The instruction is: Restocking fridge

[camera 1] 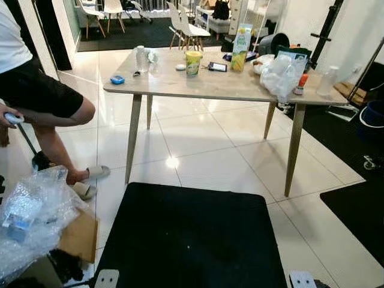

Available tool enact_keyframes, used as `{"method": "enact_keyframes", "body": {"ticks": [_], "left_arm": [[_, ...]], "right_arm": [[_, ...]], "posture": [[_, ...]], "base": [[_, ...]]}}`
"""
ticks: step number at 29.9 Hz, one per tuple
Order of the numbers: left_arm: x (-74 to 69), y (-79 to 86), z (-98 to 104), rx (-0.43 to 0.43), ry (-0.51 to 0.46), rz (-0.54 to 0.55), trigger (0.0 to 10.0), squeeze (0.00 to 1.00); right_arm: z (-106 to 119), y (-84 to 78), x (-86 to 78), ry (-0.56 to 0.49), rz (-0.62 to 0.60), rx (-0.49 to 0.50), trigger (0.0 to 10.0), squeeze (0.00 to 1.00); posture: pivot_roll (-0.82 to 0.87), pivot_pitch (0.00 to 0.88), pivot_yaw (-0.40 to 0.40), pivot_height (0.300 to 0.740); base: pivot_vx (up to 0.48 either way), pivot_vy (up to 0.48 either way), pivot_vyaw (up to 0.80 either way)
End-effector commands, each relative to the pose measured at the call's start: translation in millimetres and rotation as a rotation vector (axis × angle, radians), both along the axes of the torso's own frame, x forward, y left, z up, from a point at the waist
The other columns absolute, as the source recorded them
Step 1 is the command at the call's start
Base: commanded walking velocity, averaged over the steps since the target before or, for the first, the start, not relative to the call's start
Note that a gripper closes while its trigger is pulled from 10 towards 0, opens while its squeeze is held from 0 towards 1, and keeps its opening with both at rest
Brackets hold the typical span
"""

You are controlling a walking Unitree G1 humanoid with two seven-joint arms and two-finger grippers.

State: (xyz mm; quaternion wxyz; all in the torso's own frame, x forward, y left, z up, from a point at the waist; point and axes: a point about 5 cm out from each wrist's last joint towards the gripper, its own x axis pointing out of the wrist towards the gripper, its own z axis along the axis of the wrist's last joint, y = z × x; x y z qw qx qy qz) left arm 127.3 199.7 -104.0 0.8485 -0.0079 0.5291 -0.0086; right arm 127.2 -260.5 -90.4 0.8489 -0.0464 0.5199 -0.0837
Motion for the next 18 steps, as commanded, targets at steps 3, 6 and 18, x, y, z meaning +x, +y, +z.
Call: {"method": "enact_keyframes", "body": {"ticks": [3,6,18], "left_arm": [[0.6,-0.9,0.0,0.004,0.008,-0.023,10.0,0.00],[0.8,-1.3,-0.1,0.003,0.008,-0.025,10.0,0.00],[0.1,-2.5,-0.5,0.001,0.012,-0.030,10.0,0.00]], "right_arm": [[0.2,-2.1,-0.8,0.010,0.001,-0.004,10.0,0.00],[0.3,-2.1,-0.5,0.011,0.002,-0.004,10.0,0.00],[1.0,-3.3,0.4,0.012,0.004,-0.005,10.0,0.00]], "posture": [[0.09,0.000,-0.019,0.740],[0.09,0.000,-0.019,0.740],[0.09,0.000,-0.019,0.740]], "base": [[0.295,0.000,0.00],[0.295,0.000,0.00],[0.295,0.000,0.00]]}}
